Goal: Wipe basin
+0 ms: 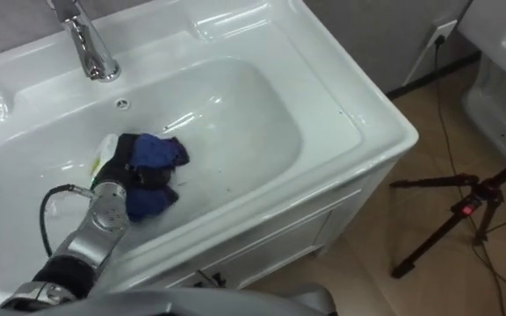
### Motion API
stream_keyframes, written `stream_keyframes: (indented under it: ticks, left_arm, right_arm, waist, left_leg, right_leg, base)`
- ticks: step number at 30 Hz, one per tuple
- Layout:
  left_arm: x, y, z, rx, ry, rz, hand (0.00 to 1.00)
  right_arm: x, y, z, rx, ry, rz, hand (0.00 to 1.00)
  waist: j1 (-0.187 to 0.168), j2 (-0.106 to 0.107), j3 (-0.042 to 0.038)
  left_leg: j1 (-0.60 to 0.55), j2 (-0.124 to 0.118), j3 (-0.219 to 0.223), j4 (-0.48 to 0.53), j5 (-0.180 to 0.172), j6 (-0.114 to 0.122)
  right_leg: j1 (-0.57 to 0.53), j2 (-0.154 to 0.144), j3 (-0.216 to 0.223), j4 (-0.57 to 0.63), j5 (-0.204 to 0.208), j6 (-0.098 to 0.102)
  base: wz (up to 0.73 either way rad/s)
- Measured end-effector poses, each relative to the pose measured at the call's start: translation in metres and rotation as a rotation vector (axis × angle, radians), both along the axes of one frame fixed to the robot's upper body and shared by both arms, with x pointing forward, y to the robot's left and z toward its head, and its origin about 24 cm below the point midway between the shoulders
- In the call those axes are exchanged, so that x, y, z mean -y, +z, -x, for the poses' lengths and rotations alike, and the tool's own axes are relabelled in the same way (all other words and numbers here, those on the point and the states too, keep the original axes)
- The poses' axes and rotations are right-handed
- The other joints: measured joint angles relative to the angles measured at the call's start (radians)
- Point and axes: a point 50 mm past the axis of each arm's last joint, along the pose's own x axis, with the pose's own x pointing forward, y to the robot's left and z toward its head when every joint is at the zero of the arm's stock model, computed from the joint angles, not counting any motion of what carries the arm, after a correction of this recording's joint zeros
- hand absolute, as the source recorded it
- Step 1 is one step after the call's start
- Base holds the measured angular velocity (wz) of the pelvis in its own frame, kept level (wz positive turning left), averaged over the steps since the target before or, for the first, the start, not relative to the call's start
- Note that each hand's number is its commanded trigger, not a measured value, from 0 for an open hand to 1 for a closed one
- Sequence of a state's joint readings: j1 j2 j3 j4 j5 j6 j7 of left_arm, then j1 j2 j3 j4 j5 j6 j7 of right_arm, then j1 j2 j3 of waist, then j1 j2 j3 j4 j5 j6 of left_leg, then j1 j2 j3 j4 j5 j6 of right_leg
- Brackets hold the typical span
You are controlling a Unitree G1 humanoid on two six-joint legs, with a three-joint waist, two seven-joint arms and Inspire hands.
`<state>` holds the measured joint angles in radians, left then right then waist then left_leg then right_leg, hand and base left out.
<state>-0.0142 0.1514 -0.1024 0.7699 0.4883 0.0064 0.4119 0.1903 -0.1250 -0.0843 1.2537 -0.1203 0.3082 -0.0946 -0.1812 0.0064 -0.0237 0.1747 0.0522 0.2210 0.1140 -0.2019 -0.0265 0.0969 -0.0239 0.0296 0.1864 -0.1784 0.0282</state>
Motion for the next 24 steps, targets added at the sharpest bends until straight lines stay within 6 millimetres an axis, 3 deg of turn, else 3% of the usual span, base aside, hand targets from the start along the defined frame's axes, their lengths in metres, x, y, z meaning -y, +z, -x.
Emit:
stream_keyframes:
  ticks: [3,7,10,16,18,24]
  left_arm:
    - [-0.019,-0.002,0.013,-0.006,0.034,-0.111,1.0]
    - [-0.047,-0.003,0.027,-0.056,0.036,-0.305,1.0]
    - [-0.051,-0.006,0.034,-0.087,0.003,-0.401,1.0]
    - [-0.055,-0.007,0.038,-0.09,0.019,-0.43,1.0]
    - [-0.055,-0.008,0.042,-0.096,0.021,-0.43,1.0]
    - [-0.056,-0.007,0.043,-0.108,-0.039,-0.492,1.0]
  right_arm:
    - [0.004,0.001,-0.002,0.016,-0.033,0.039,0.0]
    - [0.012,0.003,-0.007,0.036,-0.048,0.077,0.0]
    - [0.021,0.006,-0.005,0.025,-0.029,0.1,0.0]
    - [0.03,0.008,-0.01,0.035,-0.024,0.12,0.0]
    - [0.032,0.009,-0.017,0.052,-0.02,0.126,0.0]
    - [0.038,0.01,-0.035,0.119,-0.033,0.131,0.0]
  waist:
    - [0.011,0.011,0.0019]
    - [0.021,0.032,-0.002]
    - [0.022,0.057,-0.0016]
    - [0.056,0.074,-0.0054]
    - [0.058,0.08,-0.0084]
    - [0.058,0.082,-0.0075]
  left_leg:
    - [0.02,0.015,-0.005,-0.001,-0.001,-0.011]
    - [0.025,0.028,-0.007,-0.002,-0.007,-0.023]
    - [0.025,0.027,-0.005,0.0,-0.007,-0.023]
    - [0.031,0.028,-0.013,0.008,-0.006,-0.024]
    - [0.031,0.028,-0.015,0.008,-0.006,-0.024]
    - [0.032,0.028,-0.016,0.007,-0.006,-0.024]
  right_leg:
    - [0.017,0.015,-0.006,-0.002,0.004,-0.008]
    - [0.017,0.028,-0.006,-0.005,0.005,-0.022]
    - [0.016,0.027,-0.006,-0.004,0.004,-0.023]
    - [0.009,0.027,-0.005,-0.002,0.001,-0.027]
    - [0.009,0.027,-0.005,-0.004,0.001,-0.027]
    - [0.02,0.027,-0.009,-0.005,0.0,-0.027]
  base:
    - [-0.13]
    - [-0.12]
    - [-0.01]
    - [-0.08]
    - [-0.04]
    - [0.02]
